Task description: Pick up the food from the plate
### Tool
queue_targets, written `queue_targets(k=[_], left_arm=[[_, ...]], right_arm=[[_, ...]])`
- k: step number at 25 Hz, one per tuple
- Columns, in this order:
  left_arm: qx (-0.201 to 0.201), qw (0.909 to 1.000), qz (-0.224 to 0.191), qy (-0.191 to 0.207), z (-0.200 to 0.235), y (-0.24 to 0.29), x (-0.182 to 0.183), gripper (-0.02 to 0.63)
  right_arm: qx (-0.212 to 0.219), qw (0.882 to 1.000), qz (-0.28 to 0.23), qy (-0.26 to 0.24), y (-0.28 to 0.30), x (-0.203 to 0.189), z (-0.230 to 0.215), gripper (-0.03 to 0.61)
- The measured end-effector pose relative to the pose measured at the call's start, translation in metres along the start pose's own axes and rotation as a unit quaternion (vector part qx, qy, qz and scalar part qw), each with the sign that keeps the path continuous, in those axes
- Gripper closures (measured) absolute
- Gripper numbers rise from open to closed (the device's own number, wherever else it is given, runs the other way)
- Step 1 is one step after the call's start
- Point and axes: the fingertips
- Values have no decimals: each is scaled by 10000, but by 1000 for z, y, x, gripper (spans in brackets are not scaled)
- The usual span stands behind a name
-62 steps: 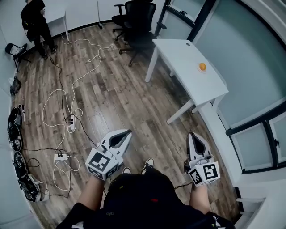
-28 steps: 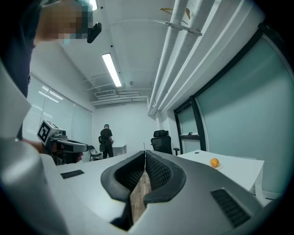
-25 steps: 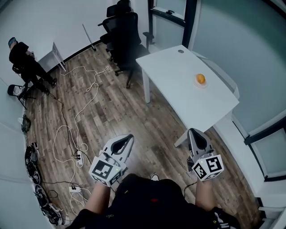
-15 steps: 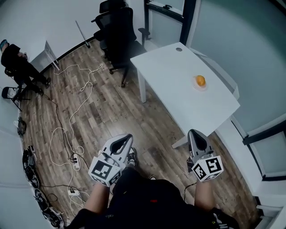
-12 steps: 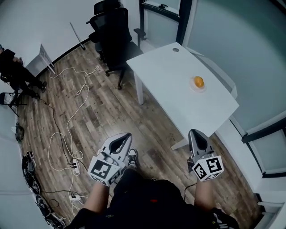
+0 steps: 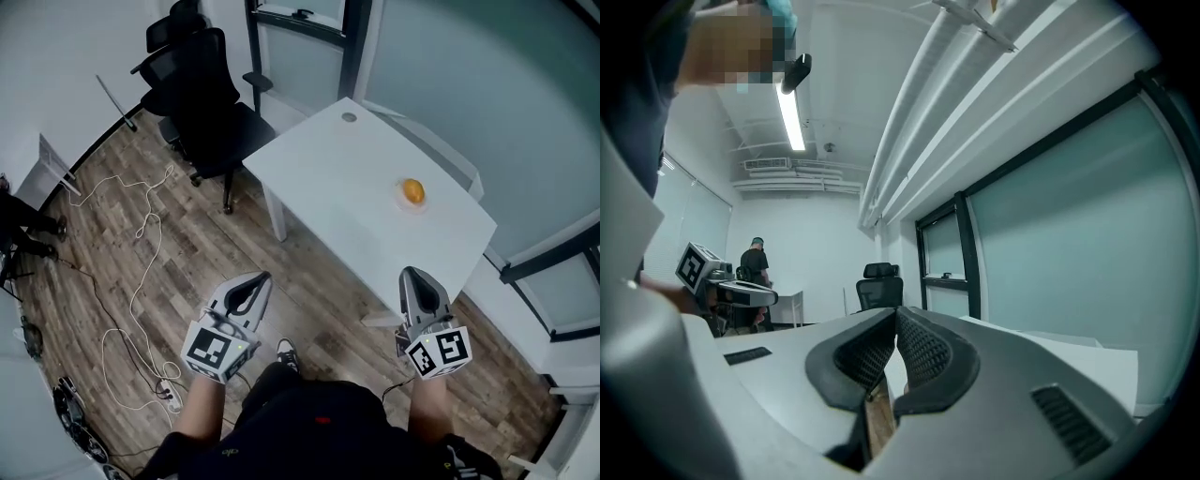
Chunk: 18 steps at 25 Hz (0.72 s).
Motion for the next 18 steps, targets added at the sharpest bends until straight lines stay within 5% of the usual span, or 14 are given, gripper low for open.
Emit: queue_targets(k=[7,18], left_arm=[[-220,9998,-32,25,93,9,-2,591],[-845,9963,25,-155,119,80,-8,591]], right_arm=[[-264,9995,86,-159,61,1,31,552],[-760,9968,196,-145,109,-7,-12,552]])
Point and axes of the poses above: the fingertips, and each gripper's own axes: y forward along the fingers, z to its left, x out of its top, and after that the axes turned 9 degrees about -x, right-handed
